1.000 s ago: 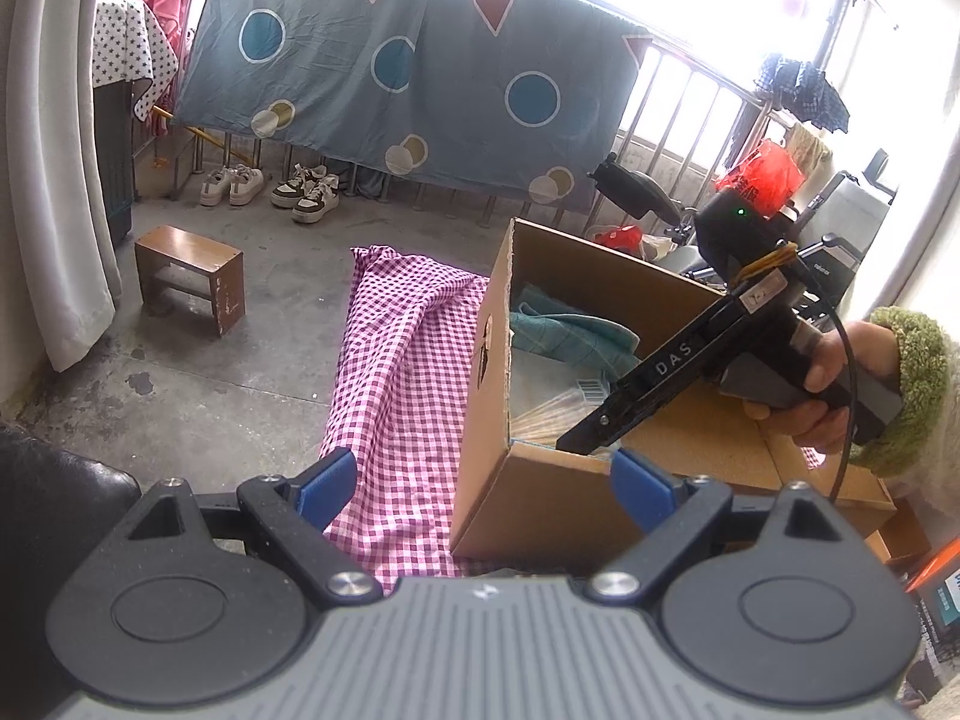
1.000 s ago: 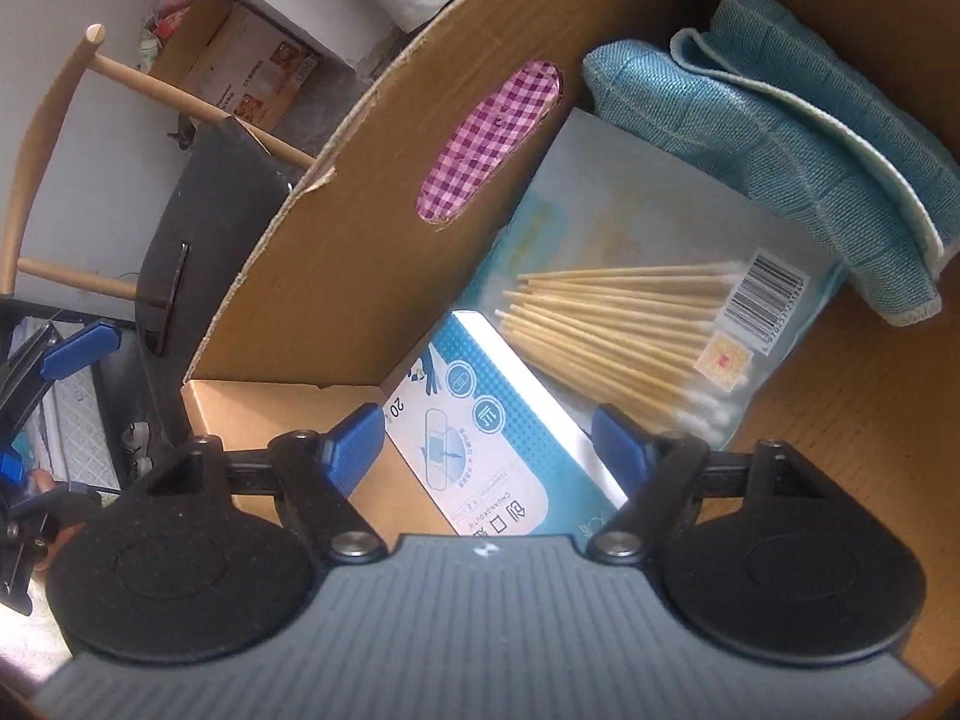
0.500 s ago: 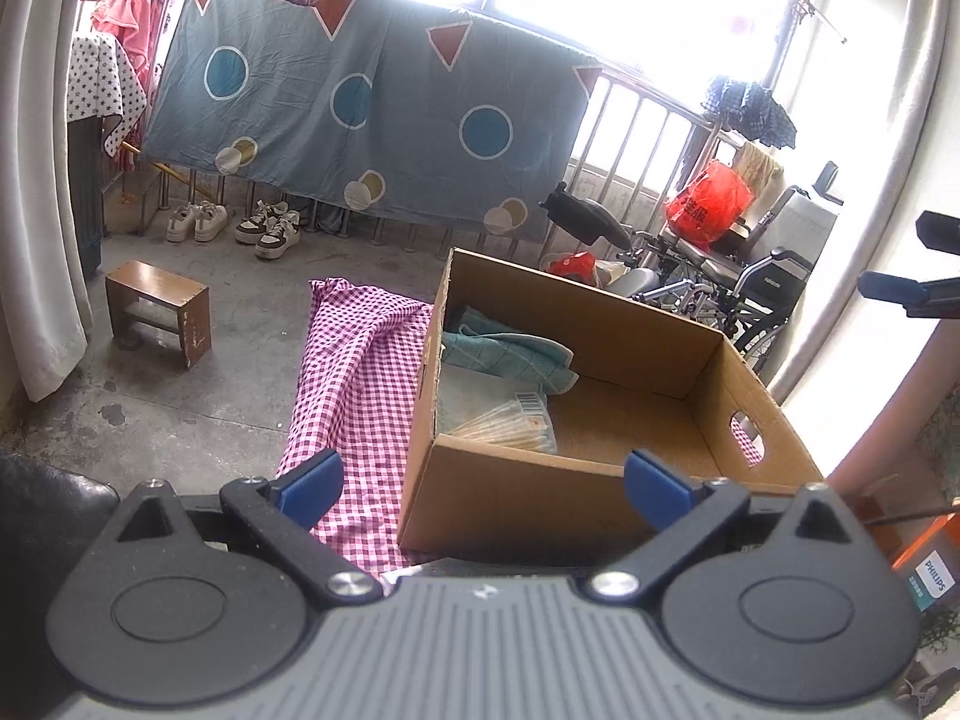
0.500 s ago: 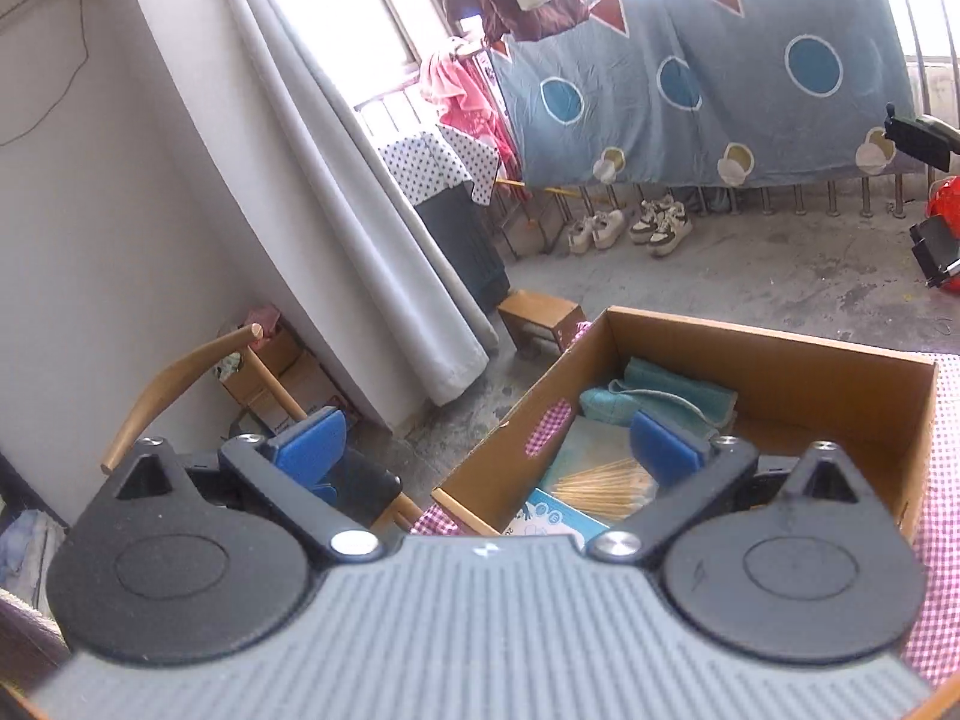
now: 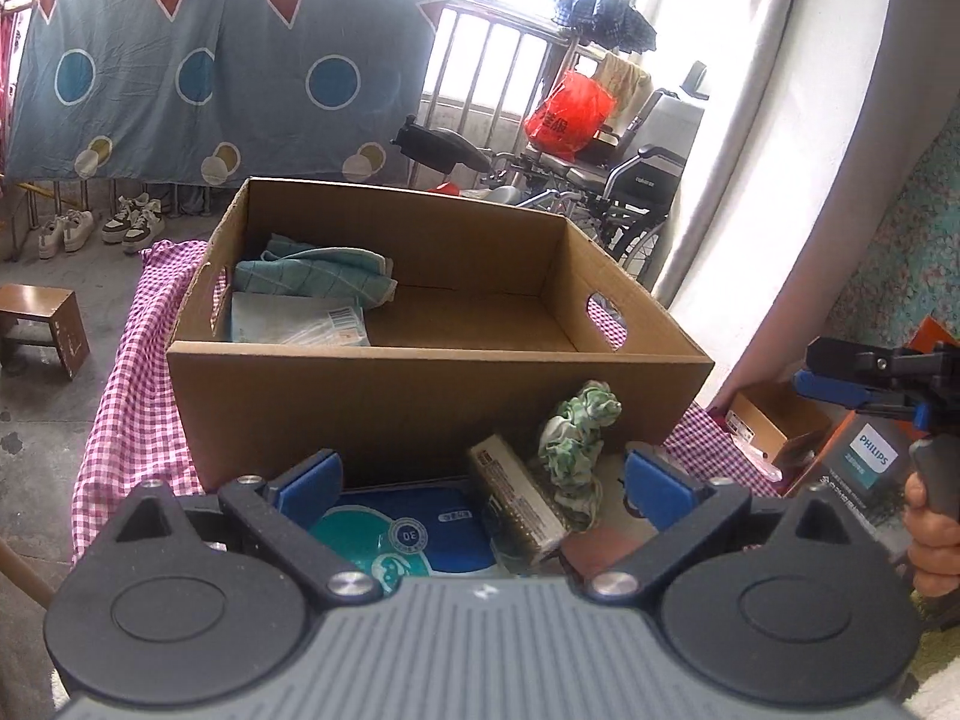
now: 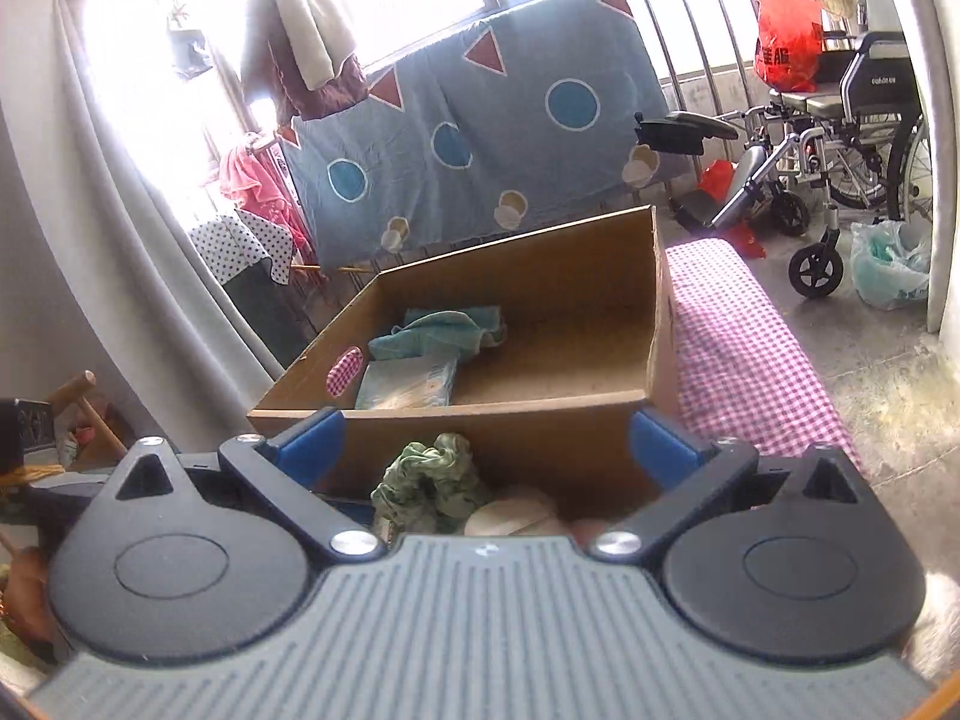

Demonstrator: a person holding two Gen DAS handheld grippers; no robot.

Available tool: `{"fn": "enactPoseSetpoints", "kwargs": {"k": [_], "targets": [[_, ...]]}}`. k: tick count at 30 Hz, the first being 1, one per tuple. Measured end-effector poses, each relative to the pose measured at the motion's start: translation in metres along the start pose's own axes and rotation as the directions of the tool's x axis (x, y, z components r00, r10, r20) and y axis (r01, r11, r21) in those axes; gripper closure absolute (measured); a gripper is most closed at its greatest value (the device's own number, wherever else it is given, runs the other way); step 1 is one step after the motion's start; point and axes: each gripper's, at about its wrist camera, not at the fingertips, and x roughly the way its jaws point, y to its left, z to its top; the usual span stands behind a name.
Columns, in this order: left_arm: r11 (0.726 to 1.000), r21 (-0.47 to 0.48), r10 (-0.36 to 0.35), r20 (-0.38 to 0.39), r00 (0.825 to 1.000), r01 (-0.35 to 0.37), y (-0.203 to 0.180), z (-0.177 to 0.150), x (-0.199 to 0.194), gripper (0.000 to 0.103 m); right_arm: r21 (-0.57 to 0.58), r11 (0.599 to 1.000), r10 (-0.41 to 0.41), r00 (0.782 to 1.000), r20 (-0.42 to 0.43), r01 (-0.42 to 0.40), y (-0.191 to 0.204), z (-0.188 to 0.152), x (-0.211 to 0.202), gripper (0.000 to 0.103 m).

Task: Organize soft objects
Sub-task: 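Withdraw the right tool and move toward the wet-wipes pack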

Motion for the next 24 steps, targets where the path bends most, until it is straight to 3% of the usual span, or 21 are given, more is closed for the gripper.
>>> {"fn": "enactPoseSetpoints", "kwargs": {"k": [2,5,10,13,16,21,24], "targets": [[0.999,0.041,0.015,-0.027,1.0,-0.014,-0.01,-0.005,0.005,0.002,0.103,0.99,0.1,0.994,-0.035,-0.096,-0.005,-0.015,0.012,0.001],[0.991,0.103,0.096,-0.073,0.993,-0.089,-0.017,-0.015,0.009,0.002,0.13,0.975,0.192,0.977,-0.098,-0.178,0.01,-0.037,0.036,0.003],[0.984,0.092,0.163,-0.148,0.975,-0.151,0.001,-0.028,0.009,0.007,0.137,0.972,0.222,0.942,-0.253,-0.193,0.041,-0.053,0.09,0.035],[0.986,0.064,0.163,-0.176,0.971,-0.154,0.013,-0.032,0.011,0.014,0.162,0.97,0.225,0.911,-0.345,-0.179,0.051,-0.06,0.121,0.046],[0.991,0.03,0.136,-0.204,0.969,-0.133,0.023,-0.033,0.019,0.019,0.166,0.975,0.202,0.888,-0.413,-0.145,0.061,-0.071,0.146,0.048],[0.994,-0.016,0.097,-0.268,0.959,-0.105,0.035,-0.033,0.035,0.029,0.144,0.984,0.158,0.876,-0.456,-0.103,0.074,-0.083,0.169,0.049],[0.996,-0.016,0.076,-0.272,0.959,-0.083,0.037,-0.033,0.038,0.024,0.147,0.984,0.156,0.866,-0.475,-0.097,0.087,-0.084,0.185,0.046]]}}
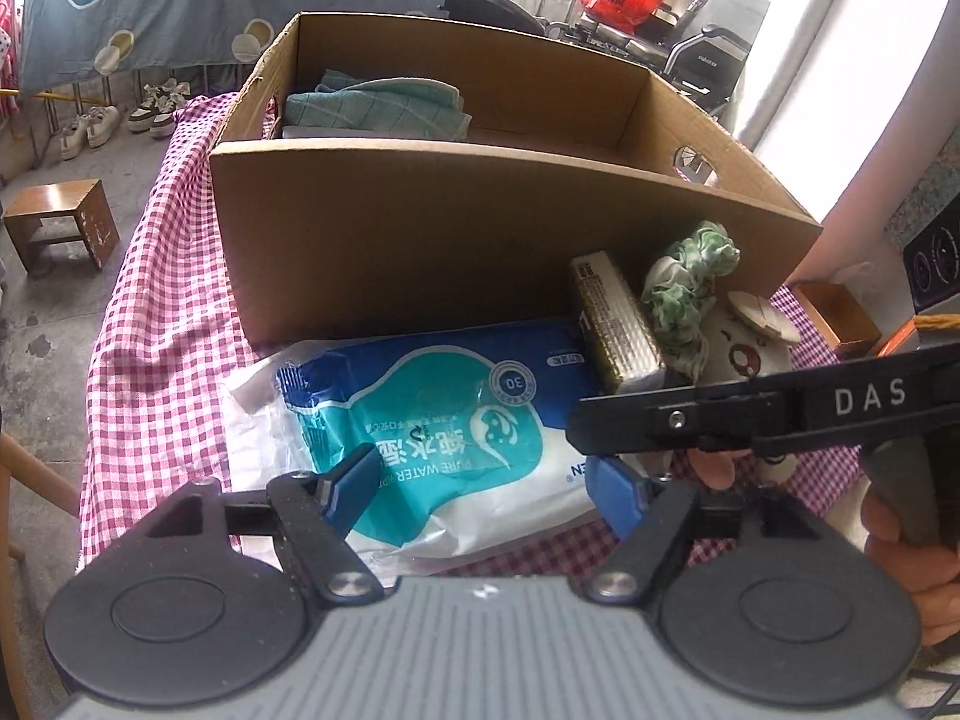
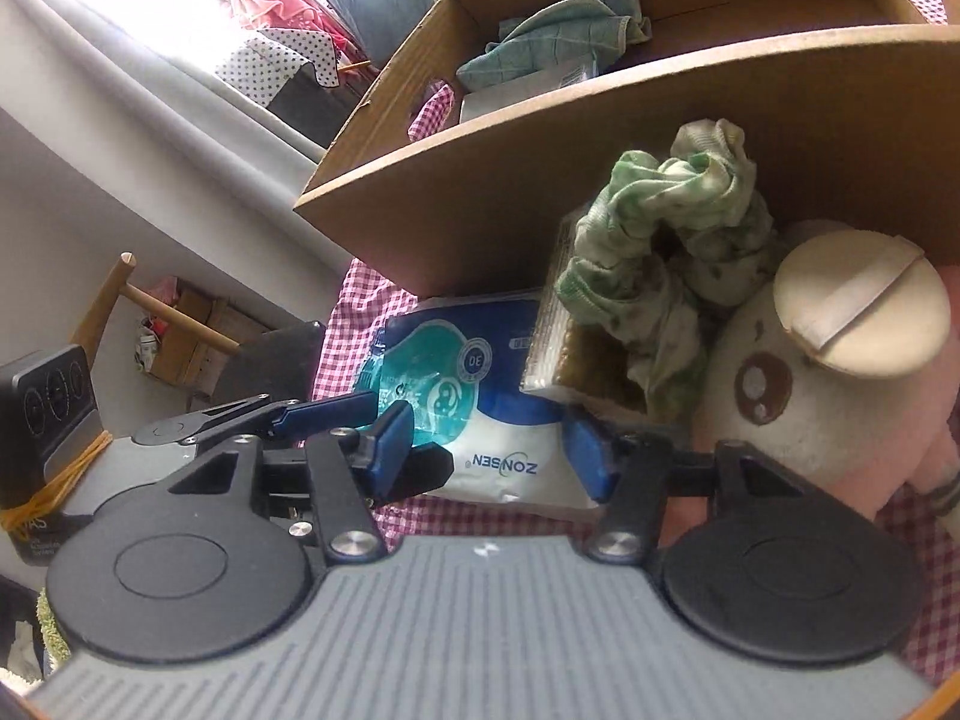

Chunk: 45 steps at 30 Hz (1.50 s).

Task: Organize soft objects
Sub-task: 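Withdraw the right tool and move toward the wet-wipes pack, then grasp the blue-and-white wet-wipes pack with the right gripper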

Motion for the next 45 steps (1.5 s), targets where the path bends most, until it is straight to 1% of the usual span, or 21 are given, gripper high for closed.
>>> {"fn": "enactPoseSetpoints", "kwargs": {"k": [1,5,8,10,12,14,17,19,23,25,27,29,32,36,37,39,40,42,43,44,45], "targets": [[1.0,-0.001,-0.014,0.002,1.0,0.014,0.0,0.0,0.0,0.022,0.002,1.0,-0.001,1.0,-0.007,0.001,0.003,0.0,0.004,0.045],[0.998,-0.012,-0.061,-0.011,0.998,0.061,0.0,-0.005,-0.005,0.022,0.003,1.0,0.018,1.0,-0.02,-0.018,0.01,-0.003,0.011,0.042],[0.992,-0.039,-0.124,-0.014,0.992,0.123,0.001,-0.01,-0.014,0.022,0.003,0.999,0.035,0.999,-0.033,-0.035,0.014,-0.006,0.013,0.042],[0.987,-0.049,-0.156,-0.01,0.988,0.155,0.001,-0.014,-0.021,0.022,-0.004,0.998,0.069,0.995,-0.065,-0.069,0.021,-0.008,0.018,0.041],[0.978,-0.079,-0.196,-0.017,0.98,0.194,0.003,-0.019,-0.025,0.022,-0.005,0.992,0.127,0.985,-0.116,-0.128,0.026,-0.012,0.024,0.041],[0.979,-0.09,-0.186,-0.017,0.982,0.184,0.003,-0.023,-0.029,0.022,-0.037,0.991,0.124,0.983,-0.139,-0.13,0.034,-0.014,0.028,0.042],[0.99,-0.084,-0.112,0.021,0.994,0.113,0.008,-0.027,-0.039,0.019,-0.056,0.994,0.086,0.99,-0.112,-0.092,0.037,-0.009,0.024,0.042],[0.995,-0.082,-0.057,0.053,0.997,0.061,0.014,-0.025,-0.044,0.015,-0.028,0.997,0.075,0.993,-0.096,-0.078,0.034,-0.004,0.021,0.037],[0.997,-0.068,0.047,0.071,0.996,-0.042,0.026,-0.018,-0.04,0.015,0.03,0.998,0.06,0.994,-0.089,-0.058,0.02,0.005,0.017,0.034],[0.995,-0.081,0.064,0.074,0.995,-0.058,0.037,-0.013,-0.035,0.015,0.076,0.994,0.084,0.993,-0.089,-0.077,0.011,0.008,0.014,0.032],[0.993,-0.099,0.065,0.072,0.995,-0.058,0.045,-0.006,-0.029,0.015,0.116,0.988,0.112,0.99,-0.081,-0.103,0.004,0.011,0.011,0.029],[0.994,-0.096,0.063,0.083,0.995,-0.055,0.051,-0.001,-0.023,0.015,0.138,0.985,0.115,0.99,-0.081,-0.104,0.0,0.012,0.011,0.027],[0.99,-0.133,0.058,0.055,0.997,-0.05,0.06,0.004,-0.009,0.015,0.157,0.983,0.111,0.989,-0.096,-0.095,-0.004,0.01,0.011,0.024],[0.988,-0.151,-0.026,0.045,0.999,0.032,0.059,-0.003,-0.009,0.015,0.172,0.981,0.109,0.987,-0.117,-0.088,-0.008,0.005,0.015,0.023],[0.988,-0.146,-0.036,0.045,0.998,0.043,0.055,-0.006,-0.011,0.015,0.177,0.98,0.111,0.986,-0.124,-0.088,-0.009,0.003,0.017,0.023],[0.987,-0.145,-0.069,0.029,0.997,0.073,0.05,-0.013,-0.017,0.02,0.184,0.979,0.112,0.984,-0.139,-0.085,-0.009,0.002,0.021,0.023],[0.985,-0.156,-0.069,0.02,0.997,0.071,0.048,-0.016,-0.019,0.018,0.183,0.98,0.111,0.983,-0.145,-0.083,-0.01,0.0,0.022,0.022],[0.979,-0.16,-0.127,-0.009,0.992,0.124,0.047,-0.024,-0.021,0.018,0.173,0.982,0.106,0.982,-0.155,-0.079,-0.009,-0.002,0.024,0.022],[0.977,-0.163,-0.143,-0.009,0.99,0.14,0.046,-0.028,-0.023,0.018,0.168,0.983,0.1,0.982,-0.16,-0.073,-0.009,-0.003,0.025,0.022],[0.977,-0.16,-0.143,-0.013,0.99,0.139,0.045,-0.03,-0.024,0.018,0.159,0.985,0.095,0.982,-0.164,-0.068,-0.008,-0.003,0.025,0.022],[0.982,-0.144,-0.124,-0.013,0.992,0.121,0.042,-0.032,-0.024,0.018,0.148,0.987,0.088,0.982,-0.167,-0.064,-0.007,-0.004,0.026,0.022]]}}
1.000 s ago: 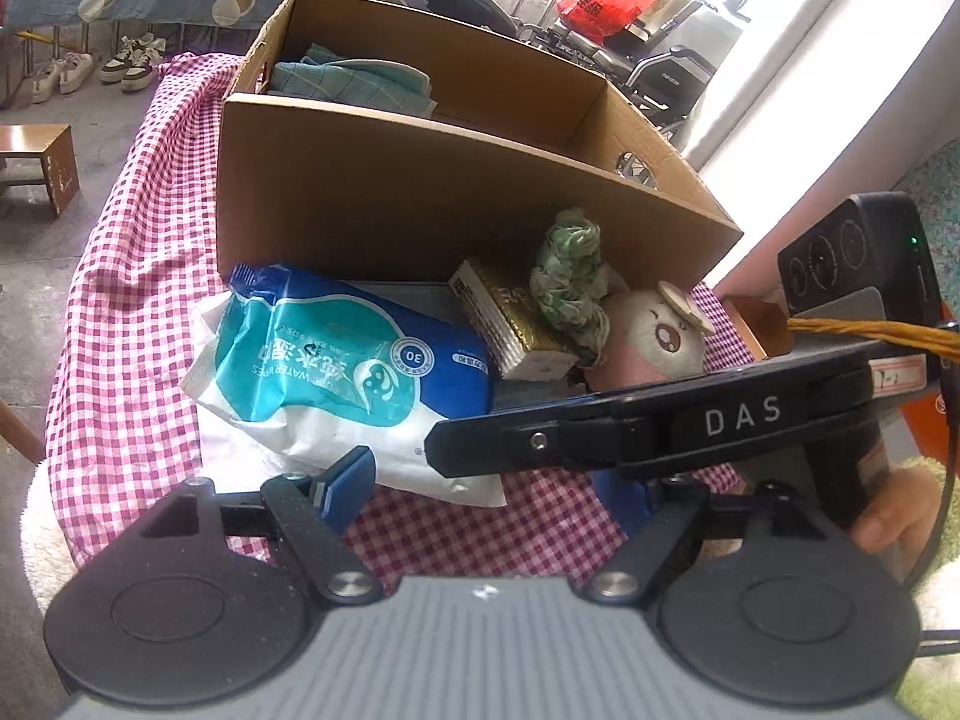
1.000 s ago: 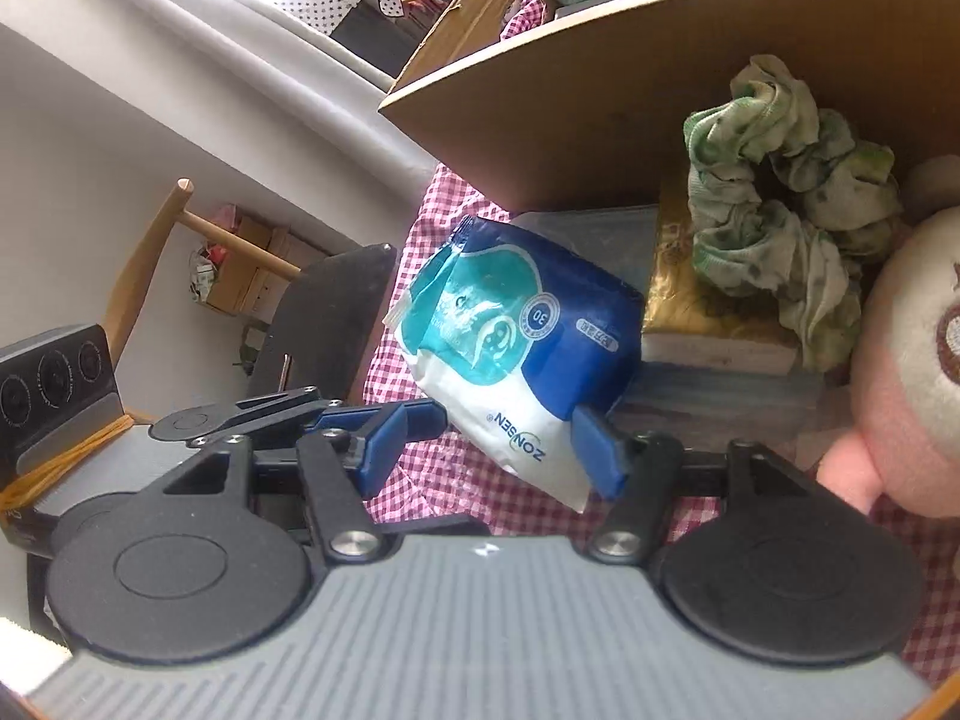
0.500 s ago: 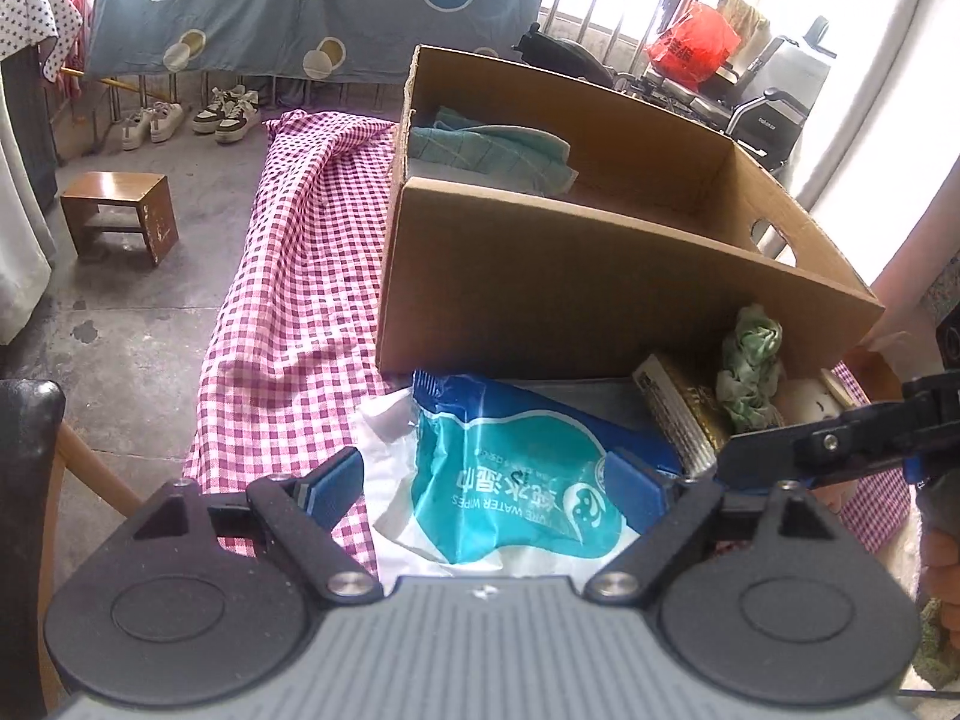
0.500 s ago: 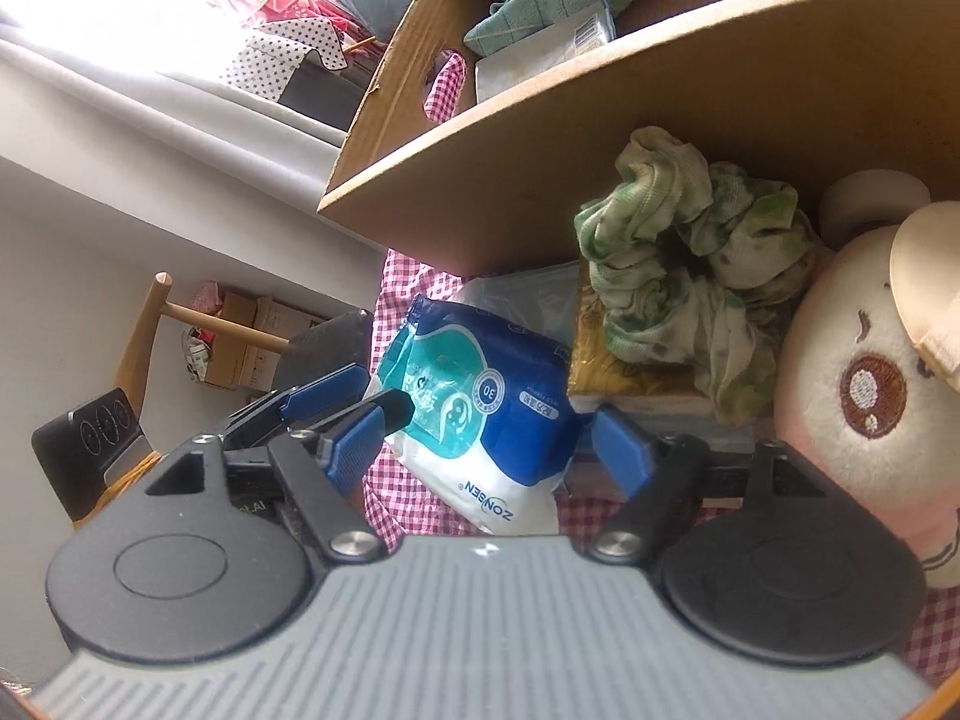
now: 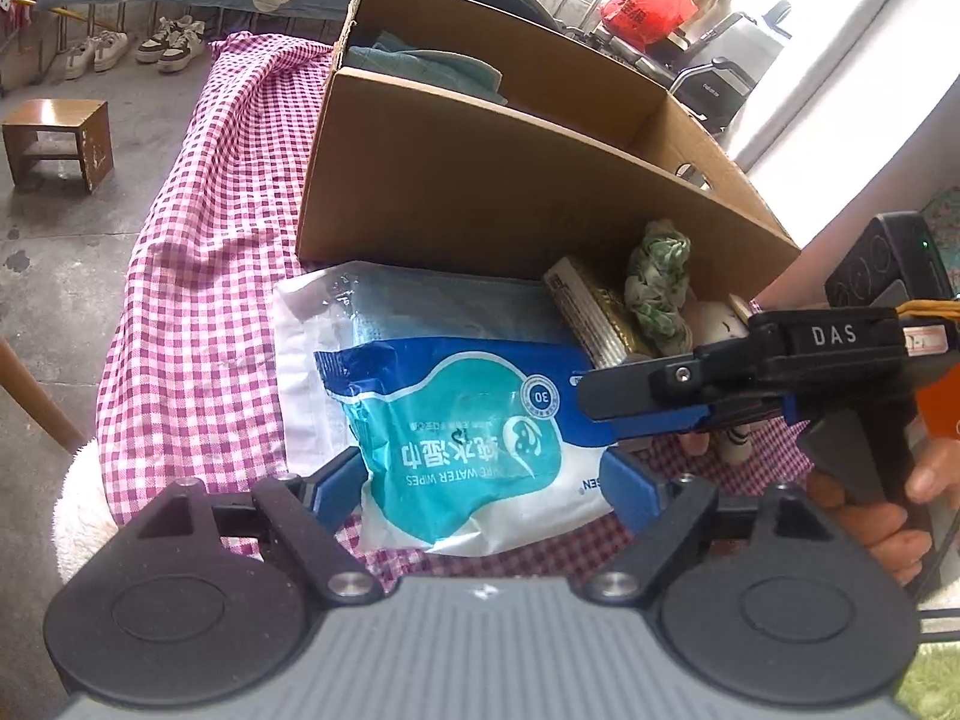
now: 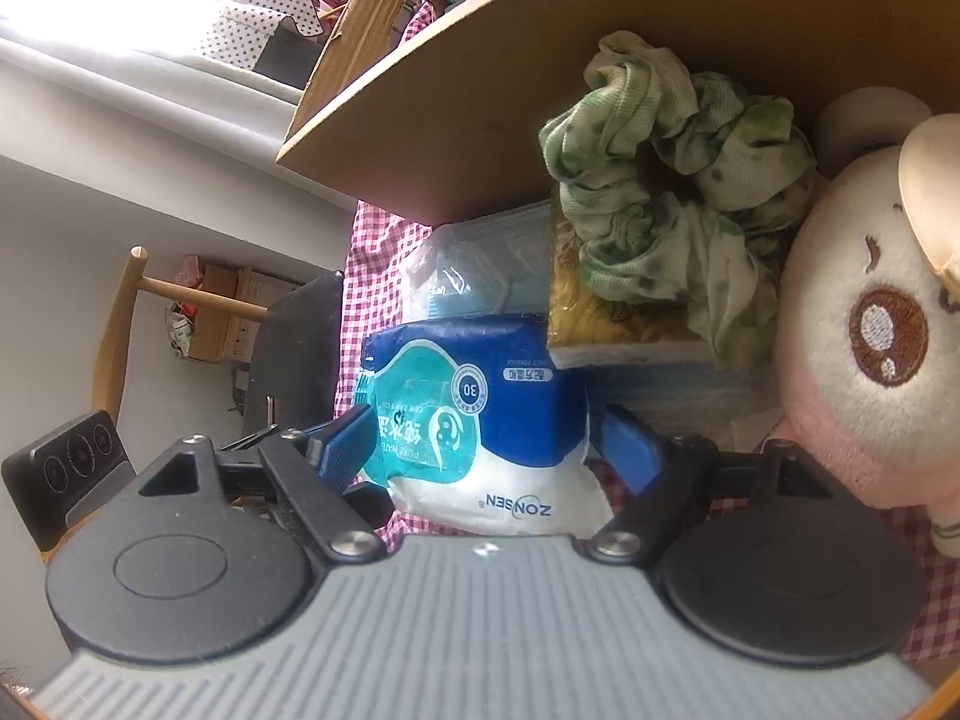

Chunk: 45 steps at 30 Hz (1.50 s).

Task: Organize soft objects
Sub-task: 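Grasp the blue-and-white wet-wipes pack with the right gripper, then lift the wet-wipes pack over the box and lower it inside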

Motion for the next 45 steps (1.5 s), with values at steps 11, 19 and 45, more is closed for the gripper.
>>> {"fn": "enactPoseSetpoints", "kwargs": {"k": [11,19,45], "targets": [[0.983,0.148,0.12,-0.037,0.992,-0.113,-0.02,-0.002,0.024,0.02,-0.119,0.99,-0.074,0.997,0.017,0.075,0.014,-0.006,0.022,0.038],[0.983,0.11,0.144,0.007,0.99,-0.144,-0.029,-0.006,-0.004,0.021,-0.217,0.975,-0.047,0.998,0.042,0.055,0.036,-0.015,0.012,0.056],[0.941,0.309,0.105,0.113,0.988,-0.135,-0.136,0.242,0.07,0.016,-0.23,0.968,-0.053,0.979,0.196,0.099,0.009,0.235,-0.123,0.056]]}}
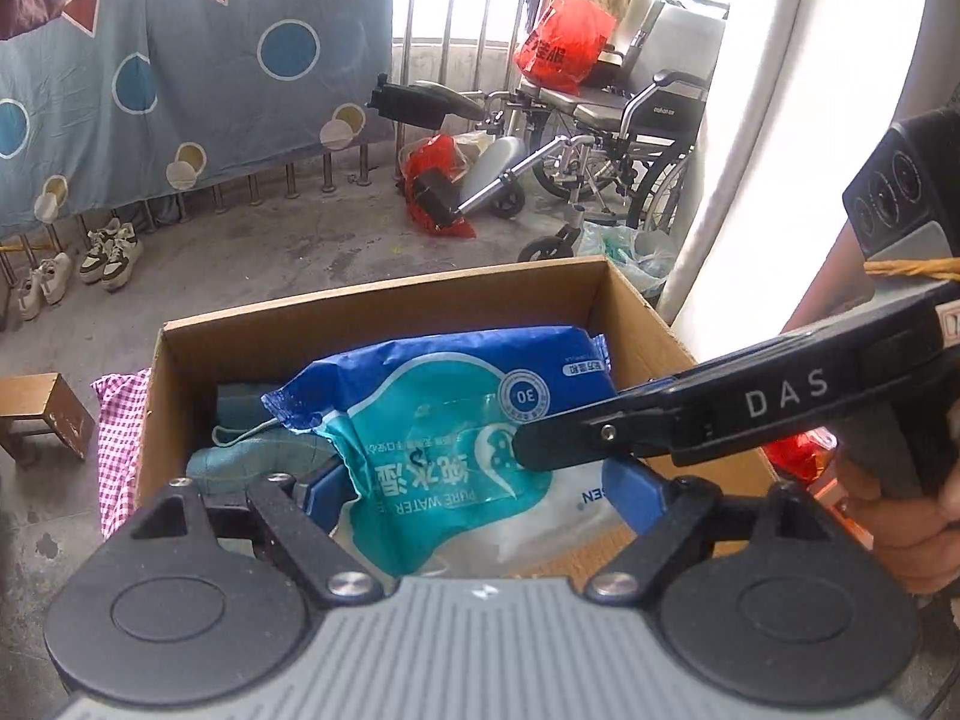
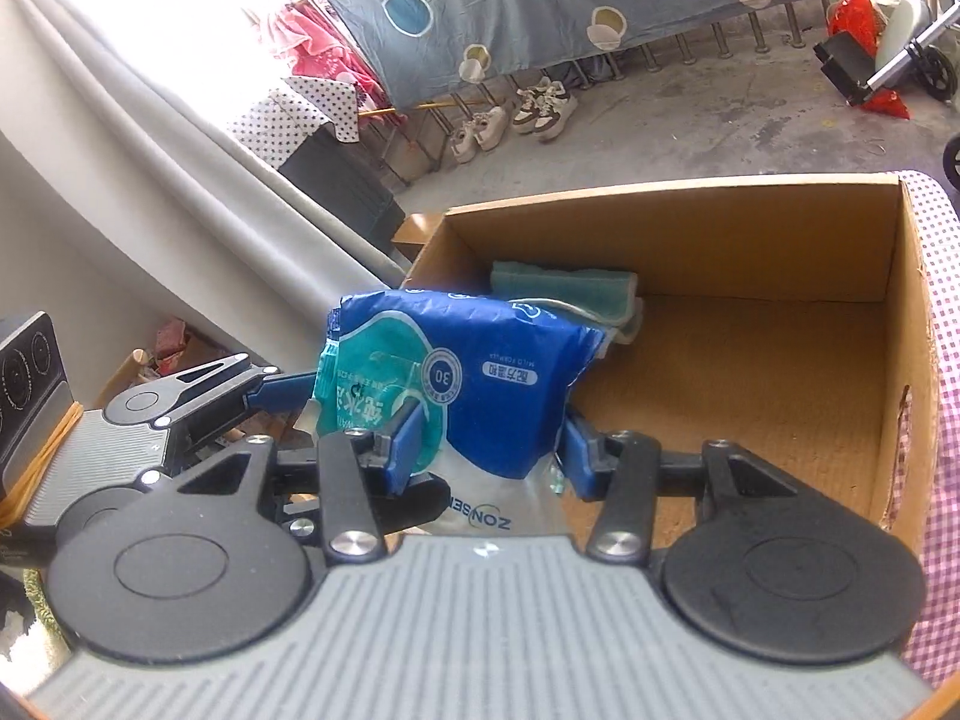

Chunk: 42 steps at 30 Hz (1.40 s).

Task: Organize soft objects
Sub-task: 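Lift the wet-wipes pack over the box and lower it inside, then open the right gripper to release the wipes and withdraw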

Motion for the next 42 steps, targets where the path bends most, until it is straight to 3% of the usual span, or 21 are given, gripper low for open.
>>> {"fn": "enactPoseSetpoints", "kwargs": {"k": [3,7,10,14,21,26,33,37,42], "targets": [[0.999,-0.021,-0.04,-0.11,0.993,0.038,0.002,0.023,0.06,0.017,0.049,0.996,-0.072,0.994,-0.078,0.076,-0.047,0.027,0.024,0.056],[0.992,-0.102,-0.1,-0.24,0.966,0.077,0.021,0.038,0.13,0.018,0.066,0.984,-0.158,0.978,-0.135,0.168,-0.088,0.049,0.052,0.056],[0.988,-0.141,-0.105,-0.262,0.959,0.07,0.028,0.04,0.16,0.017,0.034,0.973,-0.221,0.967,-0.128,0.227,-0.1,0.058,0.066,0.055],[0.991,-0.136,-0.034,-0.262,0.964,-0.002,0.033,0.039,0.18,0.016,-0.022,0.959,-0.282,0.955,-0.087,0.282,-0.105,0.066,0.077,0.05],[0.985,-0.168,-0.007,-0.213,0.977,-0.029,0.039,0.042,0.177,0.013,-0.063,0.956,-0.286,0.958,-0.01,0.285,-0.101,0.073,0.07,0.043],[0.974,-0.225,-0.029,-0.15,0.988,-0.006,0.047,0.042,0.139,0.013,-0.059,0.973,-0.221,0.973,0.068,0.225,-0.076,0.06,0.025,0.041],[0.96,-0.276,-0.051,-0.019,0.998,0.044,0.062,0.028,0.04,0.009,-0.053,0.993,-0.095,0.98,0.173,0.106,-0.036,0.019,-0.06,0.036],[0.951,-0.301,-0.048,0.073,0.996,0.068,0.073,0.0,-0.034,0.007,-0.042,0.999,-0.016,0.975,0.221,0.026,-0.018,-0.019,-0.106,0.034],[0.954,-0.299,-0.002,0.115,0.993,0.036,0.077,-0.052,-0.094,0.007,-0.02,0.995,0.096,0.961,0.259,-0.094,-0.001,-0.087,-0.145,0.032]]}}
